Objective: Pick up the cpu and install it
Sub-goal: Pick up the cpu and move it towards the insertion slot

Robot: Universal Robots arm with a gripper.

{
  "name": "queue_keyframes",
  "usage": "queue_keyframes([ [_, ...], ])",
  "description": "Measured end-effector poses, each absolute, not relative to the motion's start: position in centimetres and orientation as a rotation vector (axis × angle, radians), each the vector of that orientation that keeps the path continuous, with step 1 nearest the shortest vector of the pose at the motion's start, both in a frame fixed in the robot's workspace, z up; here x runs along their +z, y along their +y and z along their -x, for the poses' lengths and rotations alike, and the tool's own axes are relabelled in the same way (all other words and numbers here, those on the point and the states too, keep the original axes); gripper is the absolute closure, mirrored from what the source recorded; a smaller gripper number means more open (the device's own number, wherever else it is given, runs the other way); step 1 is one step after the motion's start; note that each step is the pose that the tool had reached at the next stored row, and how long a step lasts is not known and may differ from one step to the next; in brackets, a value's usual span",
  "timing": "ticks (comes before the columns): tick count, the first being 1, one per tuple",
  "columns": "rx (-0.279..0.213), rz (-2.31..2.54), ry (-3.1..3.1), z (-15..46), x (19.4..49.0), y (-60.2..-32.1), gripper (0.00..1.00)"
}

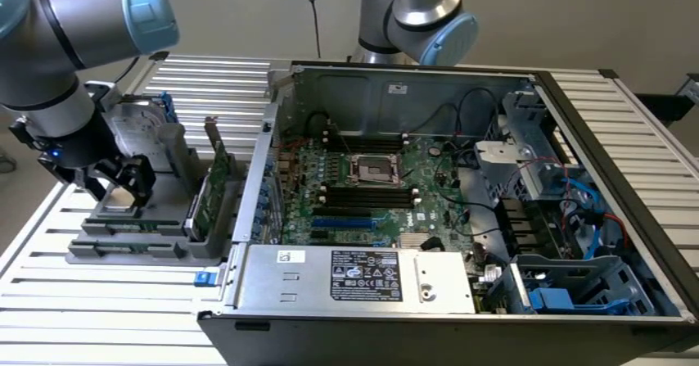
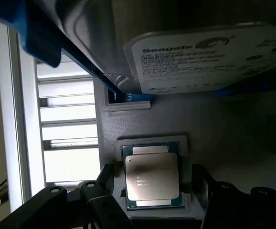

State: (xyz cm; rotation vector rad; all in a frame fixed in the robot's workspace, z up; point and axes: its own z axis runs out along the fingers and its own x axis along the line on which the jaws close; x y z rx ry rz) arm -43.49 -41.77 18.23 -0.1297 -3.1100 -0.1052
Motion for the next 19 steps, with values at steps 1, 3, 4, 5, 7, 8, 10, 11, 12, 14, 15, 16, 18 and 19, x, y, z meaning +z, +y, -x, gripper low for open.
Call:
queue_keyframes([
  [1,-0.106,0.13,-3.11,43.49,18.21,-41.77,0.25],
  [3,-0.107,0.13,-3.11,43.49,18.18,-41.77,0.25],
  [4,-0.108,0.13,-3.11,43.49,18.17,-41.77,0.25],
  [5,-0.108,0.13,-3.11,43.49,18.17,-41.77,0.25],
  [7,-0.108,0.13,-3.11,43.49,18.16,-41.77,0.25],
  [8,-0.109,0.13,-3.11,43.49,18.16,-41.77,0.25],
  [10,-0.109,0.13,-3.11,43.49,18.16,-41.77,0.25],
  [11,-0.11,0.13,-3.11,43.49,18.16,-41.77,0.27],
  [12,-0.11,0.13,-3.11,43.49,18.16,-41.77,0.27],
  [14,-0.11,0.13,-3.11,43.49,18.16,-41.77,0.39],
  [15,-0.11,0.13,-3.11,43.49,18.16,-41.77,0.45],
  [16,-0.11,0.13,-3.11,43.49,18.16,-41.77,0.45],
  [18,-0.111,0.13,-3.11,43.49,18.16,-41.77,0.45],
  [19,-0.111,0.13,-3.11,43.49,18.16,-41.77,0.45],
])
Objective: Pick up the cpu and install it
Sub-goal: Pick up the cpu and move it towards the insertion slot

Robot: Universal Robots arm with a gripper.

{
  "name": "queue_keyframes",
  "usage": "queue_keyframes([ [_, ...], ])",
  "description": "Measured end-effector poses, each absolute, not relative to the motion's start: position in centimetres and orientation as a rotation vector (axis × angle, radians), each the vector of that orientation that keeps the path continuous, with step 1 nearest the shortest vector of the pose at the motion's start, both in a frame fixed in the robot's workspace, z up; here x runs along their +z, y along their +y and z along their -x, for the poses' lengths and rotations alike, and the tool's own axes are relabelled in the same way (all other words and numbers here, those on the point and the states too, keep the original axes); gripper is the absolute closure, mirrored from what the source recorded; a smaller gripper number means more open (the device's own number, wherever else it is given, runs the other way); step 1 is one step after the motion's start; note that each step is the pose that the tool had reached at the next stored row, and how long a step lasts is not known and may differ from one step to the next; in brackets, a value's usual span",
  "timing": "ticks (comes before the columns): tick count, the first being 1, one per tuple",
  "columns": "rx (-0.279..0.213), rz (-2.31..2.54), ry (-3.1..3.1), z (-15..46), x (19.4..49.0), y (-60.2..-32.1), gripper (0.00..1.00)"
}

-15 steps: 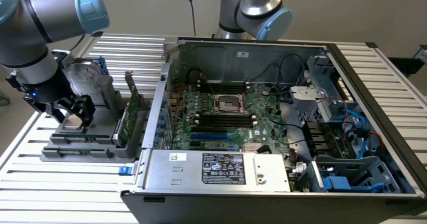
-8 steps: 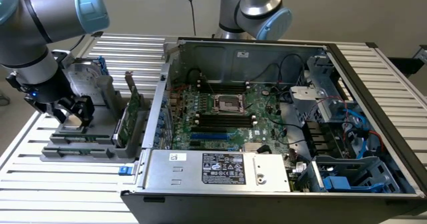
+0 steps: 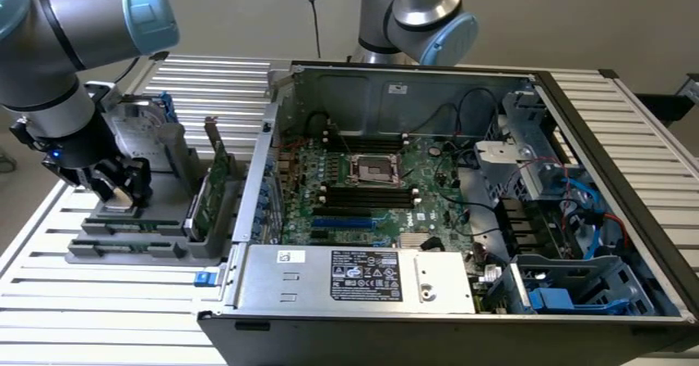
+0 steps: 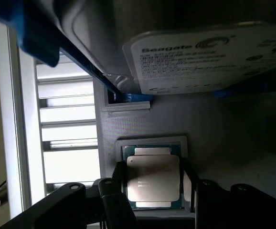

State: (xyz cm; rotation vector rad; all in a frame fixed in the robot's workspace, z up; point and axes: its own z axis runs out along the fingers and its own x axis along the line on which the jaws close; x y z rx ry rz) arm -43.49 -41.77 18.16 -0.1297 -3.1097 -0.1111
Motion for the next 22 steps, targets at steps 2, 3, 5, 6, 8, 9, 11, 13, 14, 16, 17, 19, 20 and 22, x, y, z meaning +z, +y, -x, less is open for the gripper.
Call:
queue_keyframes([
  [2,-0.113,0.13,-3.11,43.5,18.2,-41.8,0.45],
  [3,-0.114,0.13,-3.11,43.5,18.2,-41.8,0.45],
  [5,-0.117,0.13,-3.109,43.5,18.5,-41.8,0.45],
  [6,-0.118,0.13,-3.109,43.5,18.6,-41.8,0.45],
  [8,-0.121,0.13,-3.109,43.5,18.9,-41.8,0.45],
  [9,-0.123,0.13,-3.109,43.5,19.1,-41.8,0.45],
  [11,-0.126,0.129,-3.109,43.5,19.6,-41.8,0.45],
  [13,-0.129,0.129,-3.109,43.5,20.2,-41.8,0.45],
  [14,-0.13,0.129,-3.109,43.5,20.5,-41.8,0.45],
  [16,-0.131,0.129,-3.108,43.5,21.4,-41.8,0.45],
  [17,-0.131,0.129,-3.108,43.5,21.9,-41.8,0.45],
  [19,-0.131,0.129,-3.108,43.5,22.8,-41.8,0.45],
  [20,-0.131,0.129,-3.108,43.5,23.2,-41.8,0.45],
  [22,-0.131,0.129,-3.108,43.5,24.1,-41.8,0.45],
])
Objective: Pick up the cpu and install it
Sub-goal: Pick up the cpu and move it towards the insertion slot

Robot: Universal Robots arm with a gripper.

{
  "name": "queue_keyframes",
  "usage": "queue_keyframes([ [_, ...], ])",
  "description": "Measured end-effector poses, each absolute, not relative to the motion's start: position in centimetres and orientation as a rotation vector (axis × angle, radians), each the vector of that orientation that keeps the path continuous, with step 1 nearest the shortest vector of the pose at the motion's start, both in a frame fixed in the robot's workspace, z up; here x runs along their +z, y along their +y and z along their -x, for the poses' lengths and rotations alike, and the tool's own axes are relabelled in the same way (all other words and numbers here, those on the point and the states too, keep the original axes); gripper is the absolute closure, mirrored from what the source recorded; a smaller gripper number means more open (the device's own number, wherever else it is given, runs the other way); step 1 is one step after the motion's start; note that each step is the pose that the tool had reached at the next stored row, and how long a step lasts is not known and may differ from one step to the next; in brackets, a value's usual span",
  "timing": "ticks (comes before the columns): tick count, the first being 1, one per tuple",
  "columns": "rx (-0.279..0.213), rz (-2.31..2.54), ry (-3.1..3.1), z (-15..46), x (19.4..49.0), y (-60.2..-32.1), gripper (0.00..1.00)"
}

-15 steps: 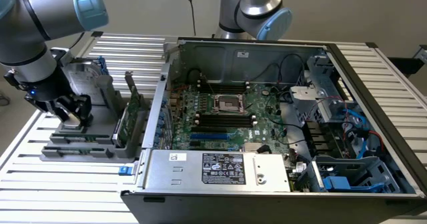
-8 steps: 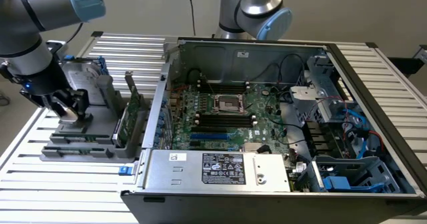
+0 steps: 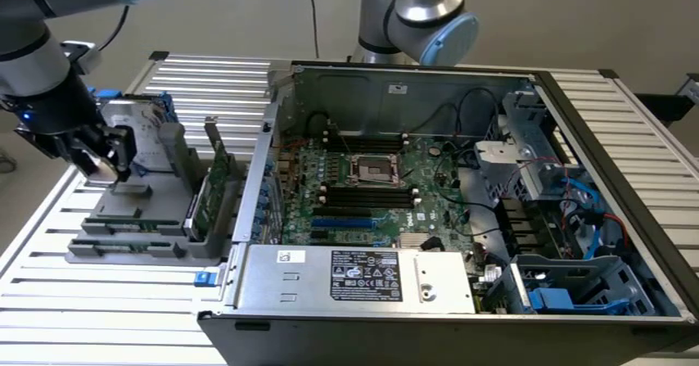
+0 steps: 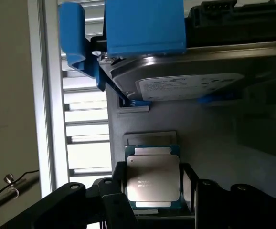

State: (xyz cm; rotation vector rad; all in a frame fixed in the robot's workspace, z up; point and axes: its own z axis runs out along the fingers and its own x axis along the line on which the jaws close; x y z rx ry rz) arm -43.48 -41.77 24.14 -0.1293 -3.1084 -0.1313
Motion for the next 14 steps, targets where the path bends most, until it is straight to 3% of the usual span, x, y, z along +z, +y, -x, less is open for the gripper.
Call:
queue_keyframes([
  [14,-0.13,0.13,-3.092,39.4,30.5,-41.8,0.45],
])
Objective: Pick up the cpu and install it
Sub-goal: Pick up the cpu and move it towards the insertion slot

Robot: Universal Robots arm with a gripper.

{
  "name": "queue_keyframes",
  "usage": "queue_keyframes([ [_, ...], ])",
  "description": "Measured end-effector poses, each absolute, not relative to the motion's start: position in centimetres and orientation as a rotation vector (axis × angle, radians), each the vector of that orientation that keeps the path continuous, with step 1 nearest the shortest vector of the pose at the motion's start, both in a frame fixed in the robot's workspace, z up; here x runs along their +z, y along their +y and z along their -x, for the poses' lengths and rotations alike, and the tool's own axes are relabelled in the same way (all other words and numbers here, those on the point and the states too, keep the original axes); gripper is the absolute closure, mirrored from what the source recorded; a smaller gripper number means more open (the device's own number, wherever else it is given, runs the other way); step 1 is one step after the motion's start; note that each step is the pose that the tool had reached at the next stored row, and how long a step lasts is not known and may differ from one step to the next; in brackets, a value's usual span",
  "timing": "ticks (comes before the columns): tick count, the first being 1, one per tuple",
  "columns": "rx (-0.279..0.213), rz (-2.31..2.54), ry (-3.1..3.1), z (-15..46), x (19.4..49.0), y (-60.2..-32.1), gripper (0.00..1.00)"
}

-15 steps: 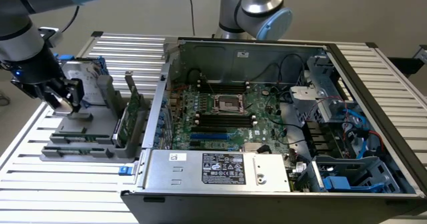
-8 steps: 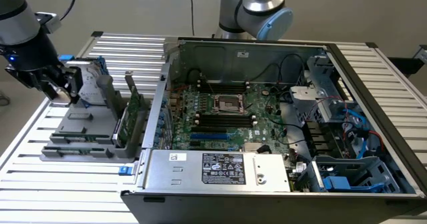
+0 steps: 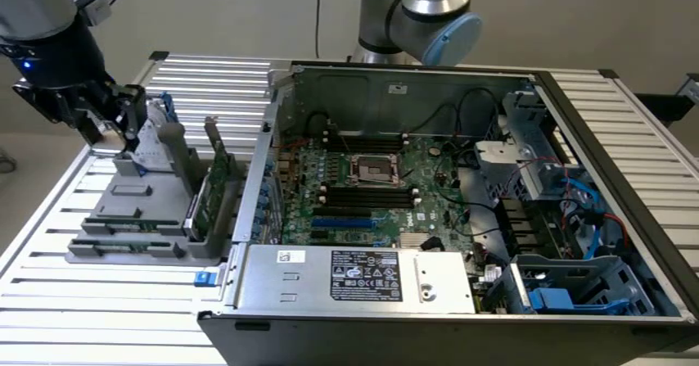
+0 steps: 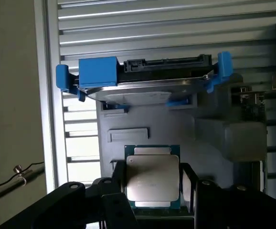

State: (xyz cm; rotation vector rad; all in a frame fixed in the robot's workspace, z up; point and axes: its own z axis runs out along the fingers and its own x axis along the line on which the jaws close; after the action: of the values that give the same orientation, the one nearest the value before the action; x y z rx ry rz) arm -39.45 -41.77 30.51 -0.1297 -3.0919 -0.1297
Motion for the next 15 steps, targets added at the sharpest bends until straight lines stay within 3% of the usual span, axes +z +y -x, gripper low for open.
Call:
queue_keyframes([
  [15,-0.127,0.13,-3.068,33.6,37.2,-41.8,0.45],
])
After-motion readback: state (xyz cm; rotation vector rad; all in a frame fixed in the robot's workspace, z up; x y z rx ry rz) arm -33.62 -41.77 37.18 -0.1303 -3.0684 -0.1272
